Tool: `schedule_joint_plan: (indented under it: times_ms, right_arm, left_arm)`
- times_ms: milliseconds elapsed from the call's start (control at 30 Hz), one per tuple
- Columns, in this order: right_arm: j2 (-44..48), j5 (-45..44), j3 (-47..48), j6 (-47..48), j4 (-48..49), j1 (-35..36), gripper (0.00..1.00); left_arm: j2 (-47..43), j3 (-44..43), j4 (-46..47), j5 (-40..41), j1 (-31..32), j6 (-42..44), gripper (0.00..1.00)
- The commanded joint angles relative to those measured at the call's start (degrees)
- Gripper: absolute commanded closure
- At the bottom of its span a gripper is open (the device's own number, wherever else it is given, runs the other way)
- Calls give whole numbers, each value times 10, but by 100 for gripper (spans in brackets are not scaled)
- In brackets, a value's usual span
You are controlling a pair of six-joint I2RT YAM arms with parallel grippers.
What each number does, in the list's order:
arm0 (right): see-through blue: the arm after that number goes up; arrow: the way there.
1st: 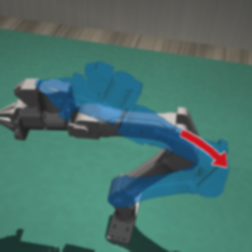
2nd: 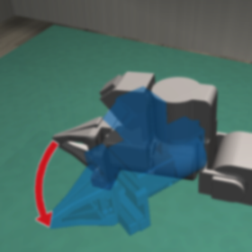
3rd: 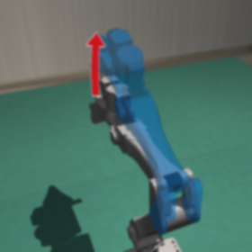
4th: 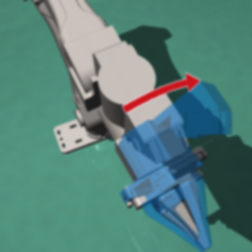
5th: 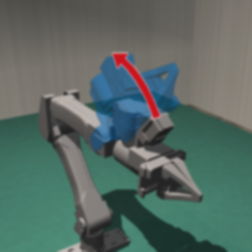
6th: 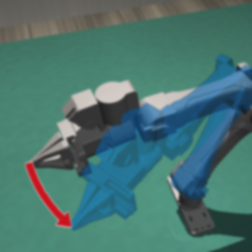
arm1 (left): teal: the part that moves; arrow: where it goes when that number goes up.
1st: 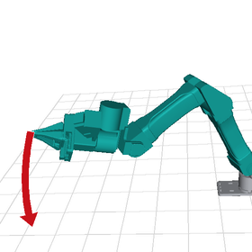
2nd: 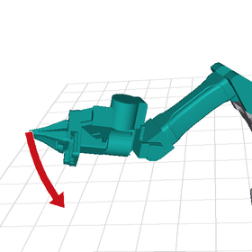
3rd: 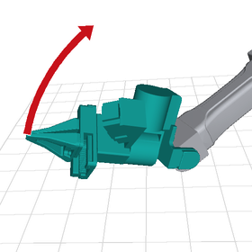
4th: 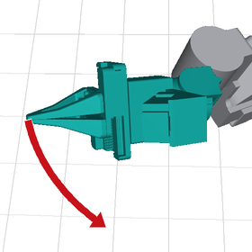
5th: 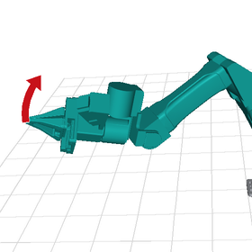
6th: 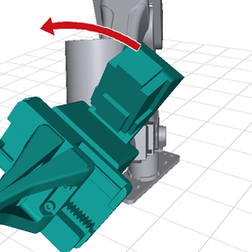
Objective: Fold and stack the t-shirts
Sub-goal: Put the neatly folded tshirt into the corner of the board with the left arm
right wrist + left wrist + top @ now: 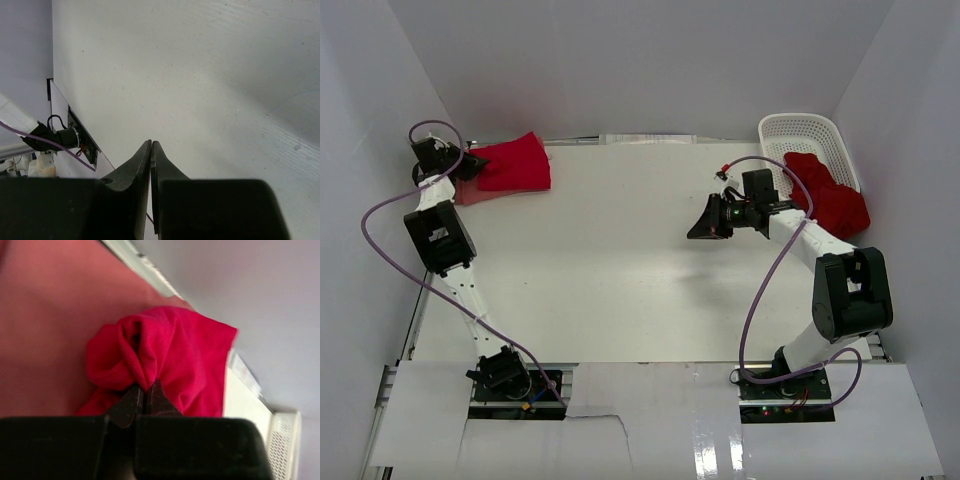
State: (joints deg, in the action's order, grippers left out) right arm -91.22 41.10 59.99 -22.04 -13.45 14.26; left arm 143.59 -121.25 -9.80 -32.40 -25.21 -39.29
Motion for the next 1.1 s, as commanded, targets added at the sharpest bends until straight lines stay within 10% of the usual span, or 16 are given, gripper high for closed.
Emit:
schedule_joint_plan:
  times_ms: [0,367,533,833,1067]
  right_arm:
    - [14,13,-3,10,11,4,92]
    - [17,16,-33,9,30,17,92]
    - [22,15,-47,9,35,26,92]
    - [24,11,-51,4,40,44,92]
    - [28,16,-55,7,40,49,92]
  left_arm:
    - [-69,48,28,89,-9,18,99]
    - [-76,12,138,94,12,37,78]
    - [-74,-16,165,106,39,80,40]
    - [-153,21,167,169,119,209,37]
    - [-244,130,172,436,223,389,33]
